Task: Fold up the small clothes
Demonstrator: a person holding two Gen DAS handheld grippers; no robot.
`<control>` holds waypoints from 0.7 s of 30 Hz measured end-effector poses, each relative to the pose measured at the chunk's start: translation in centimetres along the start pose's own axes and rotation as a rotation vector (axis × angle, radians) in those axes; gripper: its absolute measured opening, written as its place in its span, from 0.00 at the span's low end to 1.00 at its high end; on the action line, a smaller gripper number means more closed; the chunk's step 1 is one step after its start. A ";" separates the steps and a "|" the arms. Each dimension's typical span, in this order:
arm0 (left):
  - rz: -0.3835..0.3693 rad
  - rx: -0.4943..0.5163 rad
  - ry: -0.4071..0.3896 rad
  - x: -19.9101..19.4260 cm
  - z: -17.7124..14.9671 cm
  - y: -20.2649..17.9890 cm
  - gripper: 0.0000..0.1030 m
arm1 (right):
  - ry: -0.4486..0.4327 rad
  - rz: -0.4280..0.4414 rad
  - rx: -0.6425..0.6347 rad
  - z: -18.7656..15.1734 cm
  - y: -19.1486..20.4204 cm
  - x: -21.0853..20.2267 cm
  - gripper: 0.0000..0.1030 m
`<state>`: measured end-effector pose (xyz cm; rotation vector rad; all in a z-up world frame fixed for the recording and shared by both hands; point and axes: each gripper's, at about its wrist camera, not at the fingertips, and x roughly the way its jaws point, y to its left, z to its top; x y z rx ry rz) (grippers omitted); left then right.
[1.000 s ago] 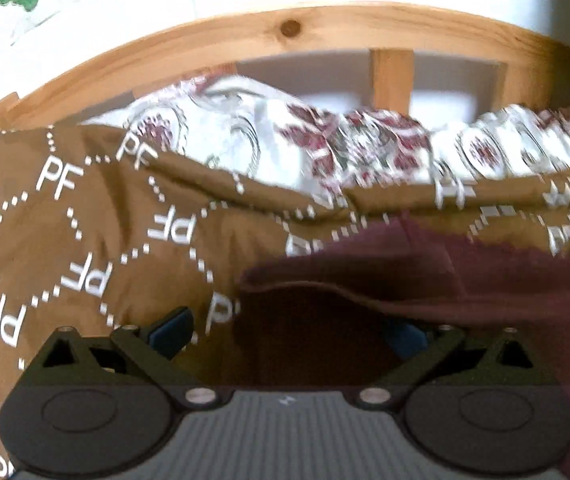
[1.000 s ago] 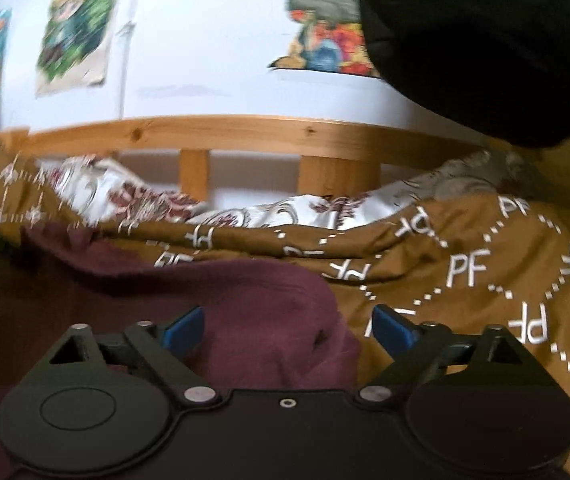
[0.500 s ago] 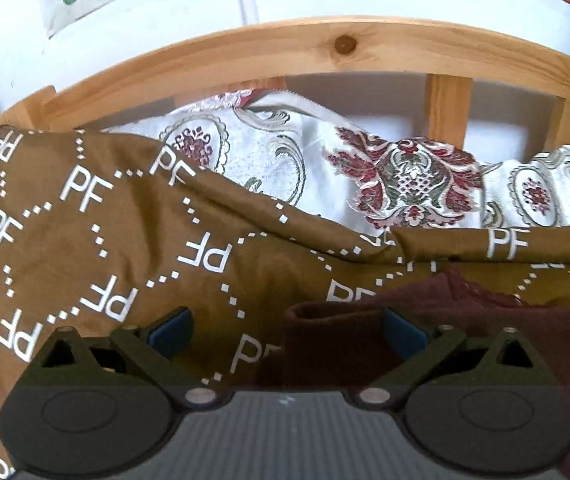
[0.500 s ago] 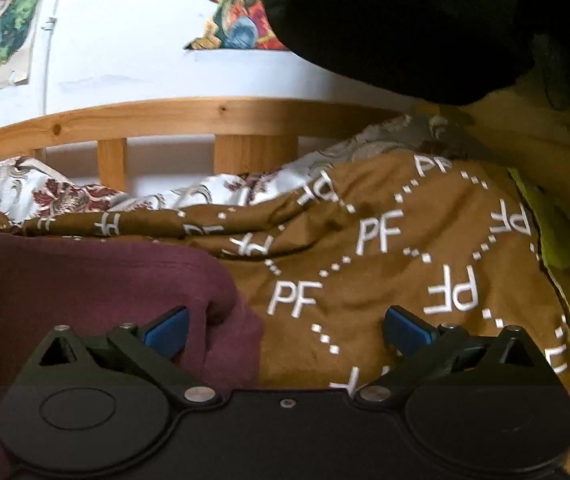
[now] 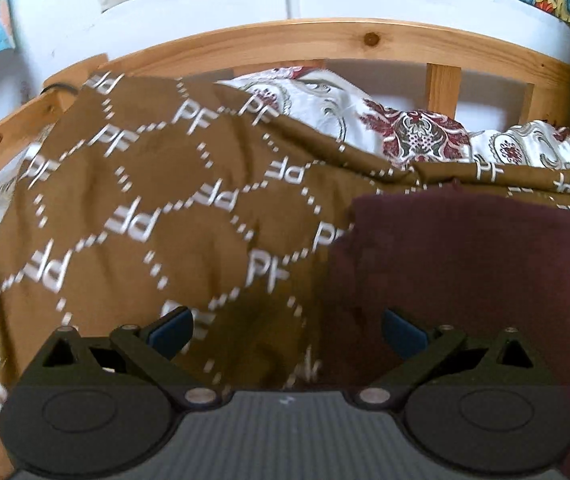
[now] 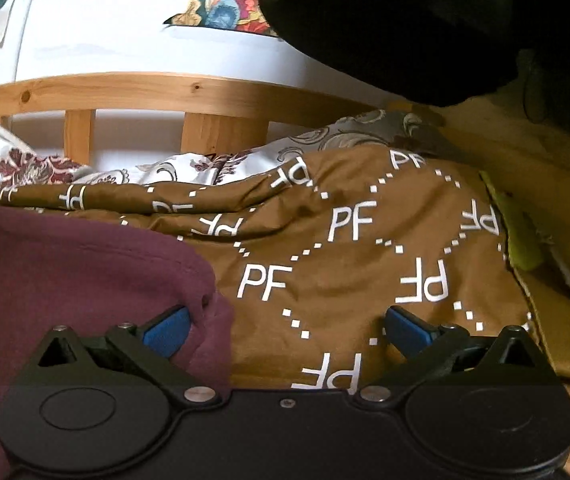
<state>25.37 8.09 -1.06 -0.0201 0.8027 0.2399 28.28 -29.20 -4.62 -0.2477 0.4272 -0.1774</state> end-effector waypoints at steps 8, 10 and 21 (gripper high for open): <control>-0.117 -0.036 0.050 -2.0 -3.4 1.5 0.99 | -0.046 0.027 0.003 0.3 0.7 -2.6 0.99; -0.151 -0.040 0.064 -2.3 -4.2 1.4 0.99 | -0.053 0.052 0.011 0.3 1.0 -3.4 0.99; -0.207 -0.026 0.096 -3.0 -6.1 0.0 0.99 | -0.057 0.220 -0.071 -0.5 6.6 -7.3 0.99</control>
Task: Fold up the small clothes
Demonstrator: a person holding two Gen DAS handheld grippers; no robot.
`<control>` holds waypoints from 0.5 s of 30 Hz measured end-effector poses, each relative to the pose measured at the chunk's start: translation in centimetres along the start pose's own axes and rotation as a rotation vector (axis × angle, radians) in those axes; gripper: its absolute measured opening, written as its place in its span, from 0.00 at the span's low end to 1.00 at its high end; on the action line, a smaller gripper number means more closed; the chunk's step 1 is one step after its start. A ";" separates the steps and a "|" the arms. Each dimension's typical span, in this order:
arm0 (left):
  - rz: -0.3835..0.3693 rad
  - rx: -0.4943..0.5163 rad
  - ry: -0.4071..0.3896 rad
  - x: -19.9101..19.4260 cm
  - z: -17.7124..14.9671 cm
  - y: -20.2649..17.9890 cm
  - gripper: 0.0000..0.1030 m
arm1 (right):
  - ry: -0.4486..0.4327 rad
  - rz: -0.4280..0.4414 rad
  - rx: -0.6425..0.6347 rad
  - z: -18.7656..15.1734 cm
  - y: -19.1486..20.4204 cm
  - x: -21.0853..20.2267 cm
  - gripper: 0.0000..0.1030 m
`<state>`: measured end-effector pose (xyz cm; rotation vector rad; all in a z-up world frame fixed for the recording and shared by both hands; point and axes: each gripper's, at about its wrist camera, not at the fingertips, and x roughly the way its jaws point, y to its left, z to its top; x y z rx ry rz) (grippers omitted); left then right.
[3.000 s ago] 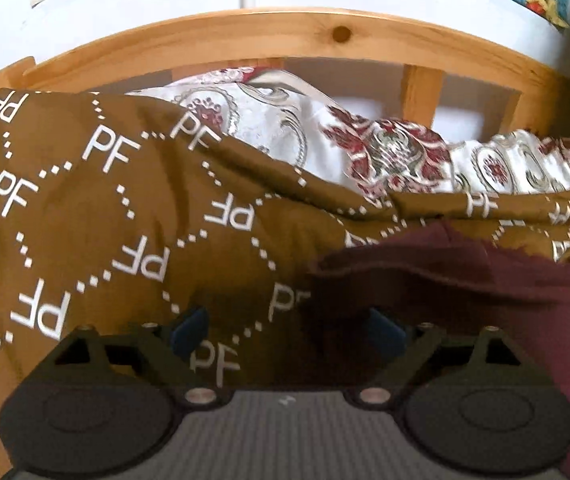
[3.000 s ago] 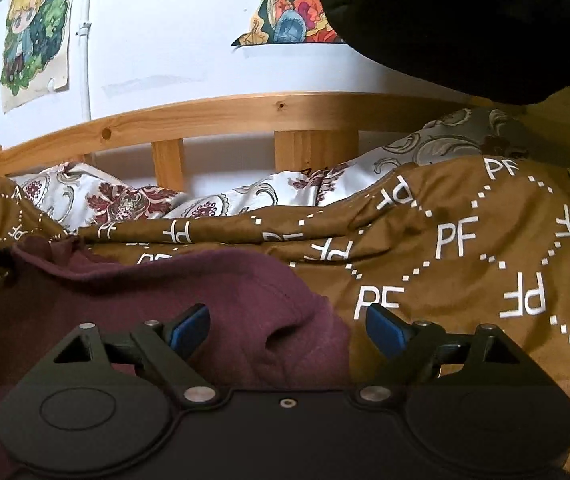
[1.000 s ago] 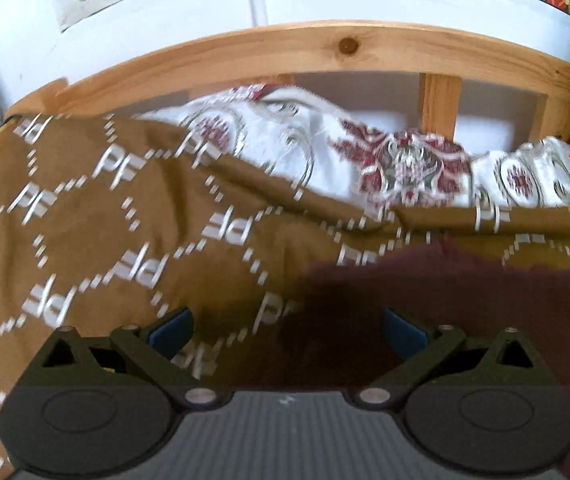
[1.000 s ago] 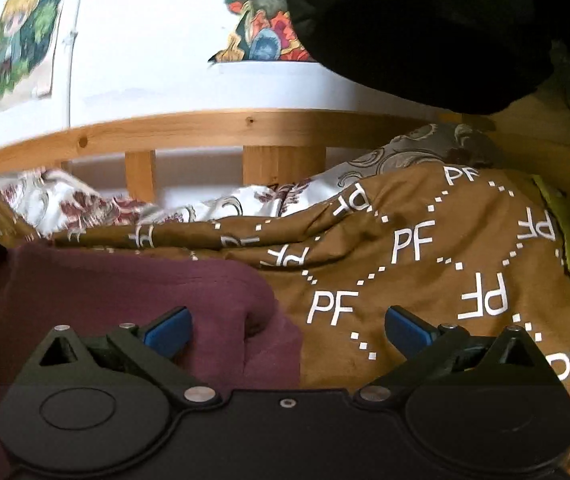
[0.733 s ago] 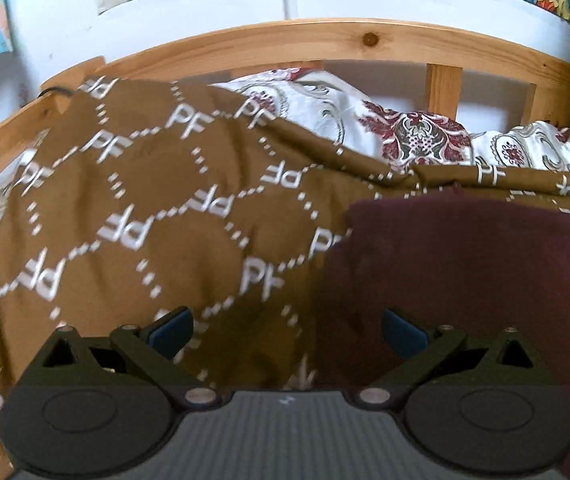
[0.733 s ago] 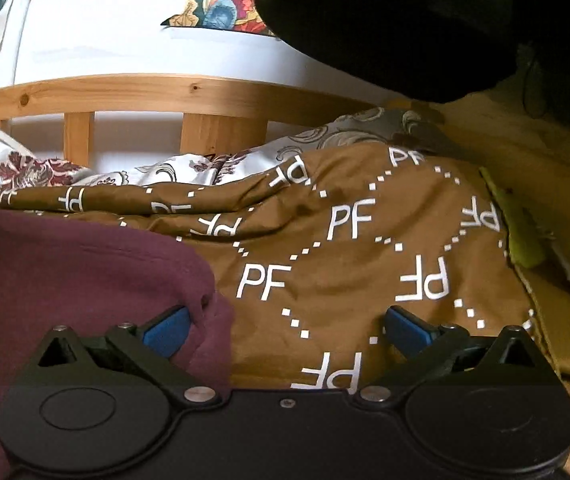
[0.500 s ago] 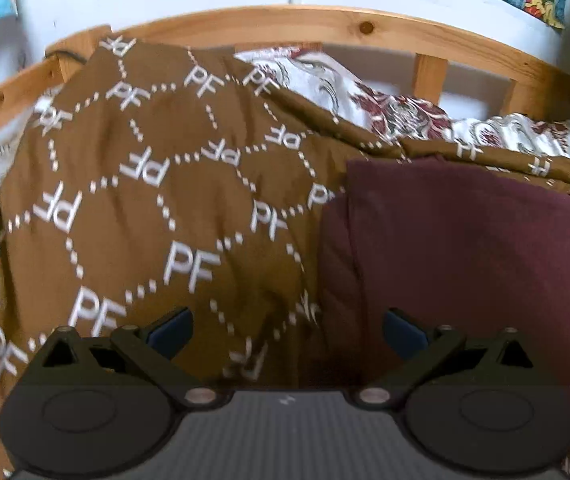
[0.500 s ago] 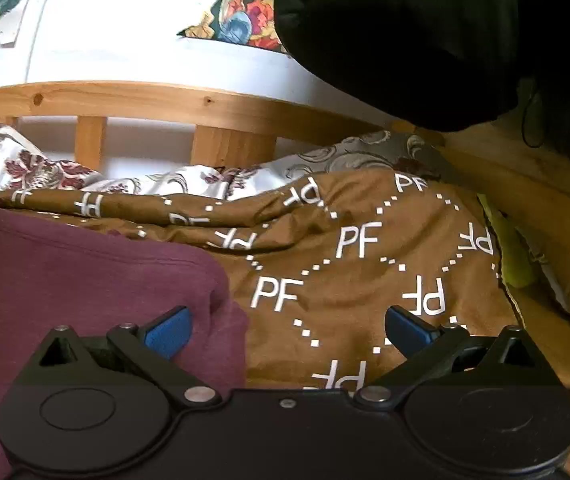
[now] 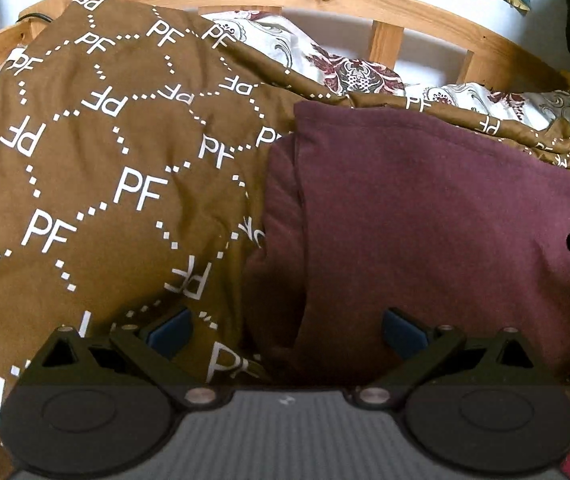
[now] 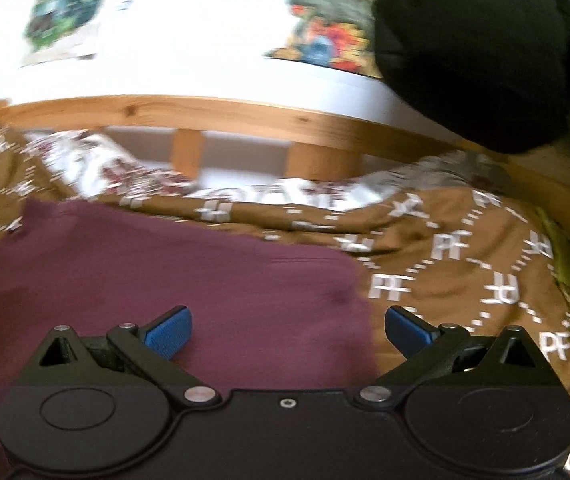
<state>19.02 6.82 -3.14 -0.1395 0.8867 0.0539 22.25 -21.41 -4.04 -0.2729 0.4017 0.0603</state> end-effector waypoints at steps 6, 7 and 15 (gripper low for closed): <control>-0.015 0.040 -0.074 -0.7 0.5 0.1 0.99 | 0.100 0.059 -0.063 -0.9 2.8 -0.4 0.99; -0.027 0.060 -0.098 -0.7 0.7 0.1 0.99 | 0.126 0.059 -0.073 -1.2 3.1 -0.4 0.99; -0.146 0.208 -0.126 1.0 2.2 -0.6 0.99 | 0.162 0.017 -0.071 -2.6 4.5 -3.0 0.99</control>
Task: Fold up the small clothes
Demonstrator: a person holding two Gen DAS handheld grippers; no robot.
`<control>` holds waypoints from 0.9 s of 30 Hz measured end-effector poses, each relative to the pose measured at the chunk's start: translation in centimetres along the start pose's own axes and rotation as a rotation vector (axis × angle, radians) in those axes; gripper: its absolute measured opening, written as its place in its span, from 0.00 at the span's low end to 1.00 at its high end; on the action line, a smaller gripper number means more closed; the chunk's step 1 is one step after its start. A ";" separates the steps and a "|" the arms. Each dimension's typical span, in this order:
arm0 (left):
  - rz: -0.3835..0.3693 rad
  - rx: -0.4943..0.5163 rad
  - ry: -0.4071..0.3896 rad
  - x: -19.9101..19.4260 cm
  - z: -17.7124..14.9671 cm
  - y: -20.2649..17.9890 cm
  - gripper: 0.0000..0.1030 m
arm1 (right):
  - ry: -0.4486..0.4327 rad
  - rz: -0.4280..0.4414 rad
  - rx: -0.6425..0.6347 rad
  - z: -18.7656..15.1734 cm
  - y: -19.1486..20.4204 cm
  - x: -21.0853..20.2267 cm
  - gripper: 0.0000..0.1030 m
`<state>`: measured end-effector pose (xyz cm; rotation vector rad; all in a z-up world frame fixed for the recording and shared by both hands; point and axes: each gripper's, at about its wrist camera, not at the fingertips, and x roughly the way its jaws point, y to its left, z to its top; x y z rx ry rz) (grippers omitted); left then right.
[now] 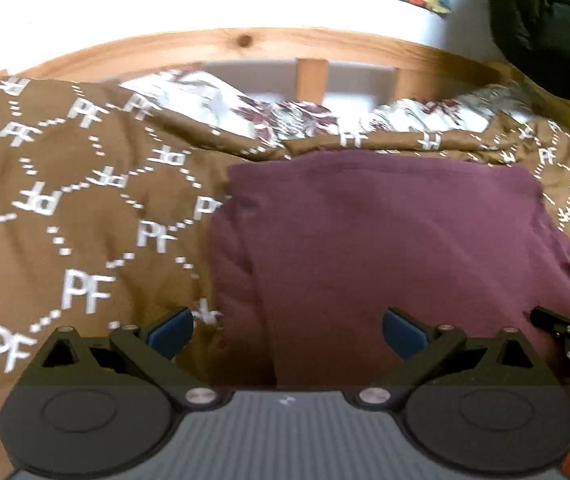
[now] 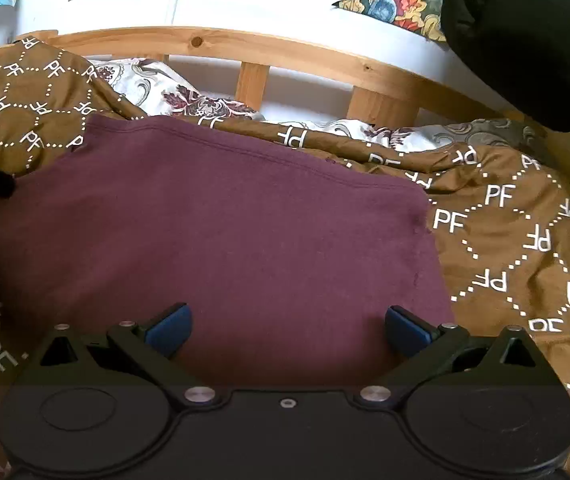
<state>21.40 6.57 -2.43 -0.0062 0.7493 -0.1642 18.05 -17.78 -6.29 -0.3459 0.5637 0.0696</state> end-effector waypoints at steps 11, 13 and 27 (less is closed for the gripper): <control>0.021 -0.103 0.124 2.6 -0.8 1.9 0.99 | 0.005 0.098 0.127 -1.7 -1.0 2.2 1.00; 0.027 -0.085 0.130 2.5 -0.6 1.6 0.99 | 0.004 0.113 0.145 -1.8 -1.3 2.2 1.00; -0.061 0.119 0.164 3.1 0.0 -0.5 0.99 | -0.003 0.150 0.186 -2.3 -2.1 2.5 1.00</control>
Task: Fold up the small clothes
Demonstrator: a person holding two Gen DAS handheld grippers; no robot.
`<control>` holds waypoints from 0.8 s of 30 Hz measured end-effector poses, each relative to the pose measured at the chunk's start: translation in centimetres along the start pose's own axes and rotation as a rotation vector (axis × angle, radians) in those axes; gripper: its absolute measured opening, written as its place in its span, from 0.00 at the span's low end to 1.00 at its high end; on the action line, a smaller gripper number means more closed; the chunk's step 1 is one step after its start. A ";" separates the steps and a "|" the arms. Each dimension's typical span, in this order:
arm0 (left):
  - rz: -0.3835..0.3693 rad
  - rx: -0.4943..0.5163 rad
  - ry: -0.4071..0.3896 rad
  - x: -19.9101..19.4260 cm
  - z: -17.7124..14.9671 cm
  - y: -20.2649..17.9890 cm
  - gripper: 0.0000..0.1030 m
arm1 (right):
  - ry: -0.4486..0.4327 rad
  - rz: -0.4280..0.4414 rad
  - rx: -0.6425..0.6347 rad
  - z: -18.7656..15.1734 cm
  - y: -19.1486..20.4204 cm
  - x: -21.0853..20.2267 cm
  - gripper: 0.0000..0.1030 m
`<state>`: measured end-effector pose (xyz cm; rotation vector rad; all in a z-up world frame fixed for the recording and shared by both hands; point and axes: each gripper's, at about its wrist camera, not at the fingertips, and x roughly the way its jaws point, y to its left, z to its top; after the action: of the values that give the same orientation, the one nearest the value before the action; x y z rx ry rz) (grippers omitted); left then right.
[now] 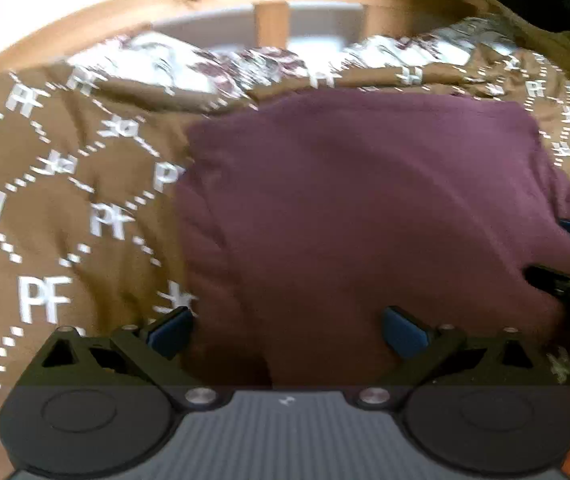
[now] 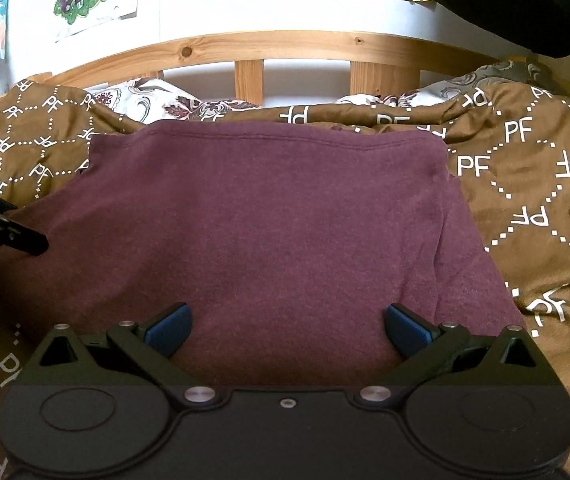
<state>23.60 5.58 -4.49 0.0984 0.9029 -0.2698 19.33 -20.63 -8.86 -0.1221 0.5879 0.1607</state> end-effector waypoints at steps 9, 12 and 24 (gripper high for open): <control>-0.104 -0.043 0.126 0.6 0.9 1.8 0.99 | -0.001 0.003 0.003 0.0 -0.1 0.1 1.00; -0.110 -0.083 0.136 1.0 0.6 2.1 0.99 | -0.002 0.004 0.005 -0.1 -0.1 0.1 1.00; -0.095 -0.101 0.135 1.3 0.5 2.1 0.99 | -0.004 0.006 0.008 -0.2 -0.1 0.1 1.00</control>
<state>25.29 7.24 -5.26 -0.0198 1.0554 -0.3080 19.30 -20.74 -9.06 -0.1118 0.5850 0.1643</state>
